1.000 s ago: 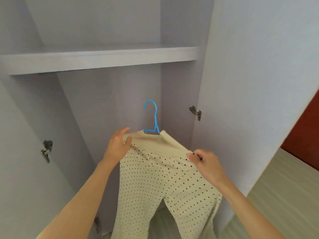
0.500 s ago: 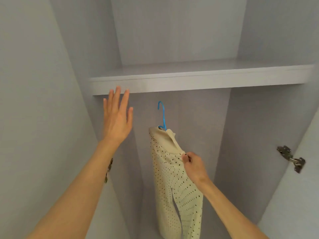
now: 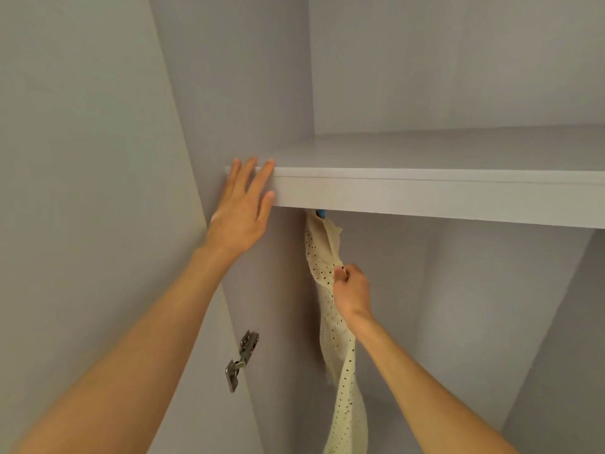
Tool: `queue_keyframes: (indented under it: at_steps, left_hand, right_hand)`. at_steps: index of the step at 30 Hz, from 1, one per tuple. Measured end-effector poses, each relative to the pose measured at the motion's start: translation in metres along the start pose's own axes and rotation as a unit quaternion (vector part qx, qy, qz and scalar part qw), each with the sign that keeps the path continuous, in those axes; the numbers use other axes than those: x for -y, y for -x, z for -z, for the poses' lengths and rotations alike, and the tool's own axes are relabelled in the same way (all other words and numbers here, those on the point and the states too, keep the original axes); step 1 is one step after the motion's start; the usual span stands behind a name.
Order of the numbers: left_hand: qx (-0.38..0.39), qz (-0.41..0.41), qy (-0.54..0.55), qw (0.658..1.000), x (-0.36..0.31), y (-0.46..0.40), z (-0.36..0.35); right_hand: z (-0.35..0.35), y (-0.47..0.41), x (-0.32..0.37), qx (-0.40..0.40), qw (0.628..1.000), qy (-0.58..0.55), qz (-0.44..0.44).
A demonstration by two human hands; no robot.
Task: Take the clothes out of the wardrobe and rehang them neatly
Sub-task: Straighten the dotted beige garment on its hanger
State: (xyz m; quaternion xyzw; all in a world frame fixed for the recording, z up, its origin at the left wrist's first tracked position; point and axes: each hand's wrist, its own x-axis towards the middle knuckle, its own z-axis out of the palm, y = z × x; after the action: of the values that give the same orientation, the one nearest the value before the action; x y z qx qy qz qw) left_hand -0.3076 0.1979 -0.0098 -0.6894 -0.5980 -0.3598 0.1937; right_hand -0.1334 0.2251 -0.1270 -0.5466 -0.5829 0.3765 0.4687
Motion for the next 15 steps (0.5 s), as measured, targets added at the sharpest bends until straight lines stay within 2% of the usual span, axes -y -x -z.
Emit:
queue_keyframes:
  at_steps: [7, 11, 15]
  left_hand:
    - [-0.04, -0.024, -0.017, 0.999, 0.01, 0.001, -0.002]
    - [-0.053, -0.015, -0.017, 0.998, 0.011, 0.0, -0.008]
    - [-0.057, -0.013, -0.022, 0.998, 0.01, 0.0, -0.009]
  right_hand:
    - [-0.041, -0.041, -0.003, -0.007, 0.999, 0.038, -0.011]
    - [-0.06, -0.043, -0.008, 0.009, 0.996, 0.086, 0.012]
    - [-0.086, -0.042, -0.005, 0.083, 0.987, 0.127, 0.05]
